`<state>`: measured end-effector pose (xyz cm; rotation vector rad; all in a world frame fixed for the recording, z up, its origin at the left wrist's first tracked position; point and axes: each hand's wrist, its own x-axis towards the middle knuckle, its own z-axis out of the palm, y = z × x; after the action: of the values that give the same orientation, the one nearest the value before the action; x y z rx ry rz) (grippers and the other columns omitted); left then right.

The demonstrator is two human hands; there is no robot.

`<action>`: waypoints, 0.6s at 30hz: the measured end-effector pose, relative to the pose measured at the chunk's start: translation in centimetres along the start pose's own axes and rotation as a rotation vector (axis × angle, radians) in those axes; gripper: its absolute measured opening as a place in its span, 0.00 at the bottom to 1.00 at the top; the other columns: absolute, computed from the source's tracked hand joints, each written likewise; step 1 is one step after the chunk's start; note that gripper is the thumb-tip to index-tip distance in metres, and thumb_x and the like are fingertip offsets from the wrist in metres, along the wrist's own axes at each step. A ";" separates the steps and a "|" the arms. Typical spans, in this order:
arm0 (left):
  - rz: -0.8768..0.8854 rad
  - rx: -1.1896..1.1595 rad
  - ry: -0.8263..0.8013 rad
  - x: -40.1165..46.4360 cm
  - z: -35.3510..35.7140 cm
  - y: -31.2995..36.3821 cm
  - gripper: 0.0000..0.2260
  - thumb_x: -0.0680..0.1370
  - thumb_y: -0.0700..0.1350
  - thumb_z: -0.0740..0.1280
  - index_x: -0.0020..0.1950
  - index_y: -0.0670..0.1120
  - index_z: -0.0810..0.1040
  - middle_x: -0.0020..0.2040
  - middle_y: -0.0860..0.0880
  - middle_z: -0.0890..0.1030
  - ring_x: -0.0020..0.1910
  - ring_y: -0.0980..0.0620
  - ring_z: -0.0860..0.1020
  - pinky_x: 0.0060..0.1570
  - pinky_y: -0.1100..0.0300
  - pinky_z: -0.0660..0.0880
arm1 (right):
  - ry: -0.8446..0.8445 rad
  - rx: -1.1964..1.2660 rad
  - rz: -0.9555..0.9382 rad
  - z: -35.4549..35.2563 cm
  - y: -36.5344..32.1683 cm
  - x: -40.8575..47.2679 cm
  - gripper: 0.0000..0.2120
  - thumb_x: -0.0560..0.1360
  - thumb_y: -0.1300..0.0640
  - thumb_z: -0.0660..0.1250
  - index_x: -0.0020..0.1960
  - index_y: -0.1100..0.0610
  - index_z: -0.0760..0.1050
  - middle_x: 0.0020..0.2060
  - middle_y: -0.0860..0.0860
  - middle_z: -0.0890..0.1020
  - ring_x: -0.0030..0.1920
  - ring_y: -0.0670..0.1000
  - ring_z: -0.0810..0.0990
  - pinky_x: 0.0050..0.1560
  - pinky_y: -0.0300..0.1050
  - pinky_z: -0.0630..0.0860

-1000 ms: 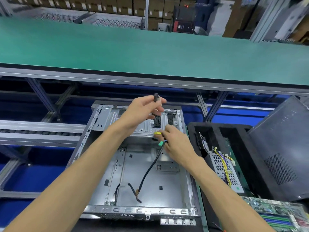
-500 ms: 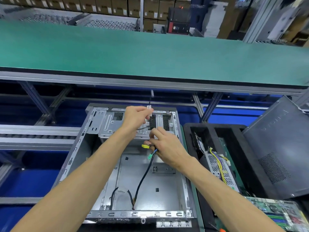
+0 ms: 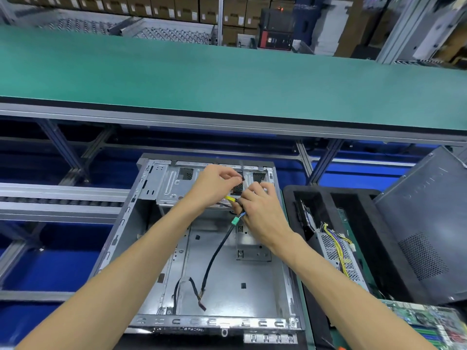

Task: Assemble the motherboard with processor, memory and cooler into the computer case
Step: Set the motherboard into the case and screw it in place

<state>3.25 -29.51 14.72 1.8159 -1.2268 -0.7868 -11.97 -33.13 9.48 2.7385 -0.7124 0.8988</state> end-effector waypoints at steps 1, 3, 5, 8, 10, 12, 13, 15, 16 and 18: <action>0.008 -0.006 -0.001 -0.1 -0.2 0.1 0.05 0.78 0.49 0.69 0.44 0.53 0.84 0.39 0.57 0.80 0.39 0.62 0.75 0.37 0.65 0.68 | 0.005 -0.020 0.013 -0.1 -0.1 0.3 0.16 0.81 0.54 0.64 0.39 0.56 0.84 0.33 0.49 0.80 0.40 0.56 0.76 0.50 0.50 0.66; 0.012 0.003 0.059 -0.5 -0.8 0.1 0.05 0.78 0.48 0.69 0.46 0.50 0.84 0.38 0.55 0.79 0.38 0.59 0.74 0.37 0.64 0.68 | -0.007 -0.061 0.054 -0.4 -0.4 0.8 0.13 0.78 0.55 0.71 0.36 0.56 0.83 0.29 0.49 0.78 0.35 0.55 0.75 0.44 0.48 0.64; 0.002 0.007 0.142 -1.2 -1.6 0.3 0.06 0.78 0.47 0.68 0.46 0.47 0.83 0.38 0.53 0.80 0.38 0.56 0.76 0.40 0.60 0.71 | -0.068 -0.099 0.094 -0.7 -0.5 1.1 0.15 0.77 0.54 0.73 0.32 0.55 0.82 0.26 0.50 0.76 0.31 0.55 0.73 0.39 0.48 0.63; -0.100 -0.024 -0.055 -3.2 -2.9 1.0 0.08 0.79 0.44 0.65 0.43 0.45 0.82 0.31 0.50 0.81 0.26 0.55 0.73 0.29 0.62 0.69 | -0.130 -0.107 0.115 -0.9 -0.4 1.2 0.16 0.77 0.55 0.73 0.32 0.57 0.80 0.26 0.52 0.76 0.30 0.57 0.73 0.36 0.48 0.67; -0.189 0.032 -0.328 -4.6 -3.6 1.6 0.09 0.79 0.43 0.63 0.42 0.43 0.81 0.29 0.49 0.80 0.23 0.53 0.71 0.24 0.65 0.66 | -0.159 -0.099 0.105 -1.0 -0.5 1.1 0.14 0.78 0.56 0.71 0.34 0.57 0.81 0.28 0.52 0.78 0.33 0.57 0.75 0.41 0.50 0.72; -0.251 0.084 -0.531 -5.8 -4.1 1.8 0.08 0.78 0.40 0.62 0.43 0.41 0.80 0.30 0.46 0.81 0.23 0.52 0.72 0.23 0.64 0.68 | -0.185 -0.049 0.135 -1.2 -0.6 1.2 0.17 0.81 0.54 0.68 0.34 0.58 0.81 0.28 0.53 0.78 0.31 0.59 0.76 0.39 0.49 0.71; -0.267 0.112 -0.608 -6.3 -4.2 1.9 0.08 0.78 0.39 0.61 0.44 0.41 0.80 0.31 0.45 0.81 0.23 0.51 0.73 0.24 0.63 0.70 | -0.199 -0.024 0.164 -1.4 -0.6 1.3 0.19 0.82 0.53 0.66 0.35 0.59 0.80 0.29 0.53 0.77 0.30 0.59 0.76 0.35 0.48 0.67; -0.290 0.189 -0.765 -7.0 -4.0 1.8 0.10 0.78 0.39 0.60 0.47 0.39 0.80 0.34 0.42 0.83 0.25 0.49 0.76 0.27 0.61 0.75 | -0.255 -0.021 0.225 -1.4 -0.7 1.6 0.23 0.85 0.48 0.58 0.39 0.58 0.81 0.32 0.52 0.74 0.33 0.58 0.75 0.32 0.46 0.61; -0.302 0.216 -0.842 -7.4 -3.6 1.7 0.11 0.79 0.39 0.59 0.50 0.37 0.80 0.36 0.42 0.84 0.27 0.48 0.79 0.30 0.60 0.78 | -0.307 -0.031 0.247 -1.3 -0.8 1.6 0.25 0.86 0.46 0.54 0.42 0.58 0.80 0.35 0.51 0.72 0.35 0.58 0.74 0.33 0.47 0.61; -0.341 0.185 -0.906 -7.9 -2.1 1.1 0.13 0.81 0.41 0.59 0.57 0.34 0.78 0.41 0.40 0.85 0.33 0.45 0.83 0.36 0.56 0.82 | -0.377 -0.041 0.279 -1.2 -0.8 1.7 0.25 0.85 0.45 0.51 0.46 0.59 0.80 0.39 0.52 0.73 0.42 0.59 0.77 0.36 0.48 0.62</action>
<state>1.79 -21.77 17.17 1.8895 -1.5751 -1.8778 -11.01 -32.71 11.46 2.8464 -1.1862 0.4000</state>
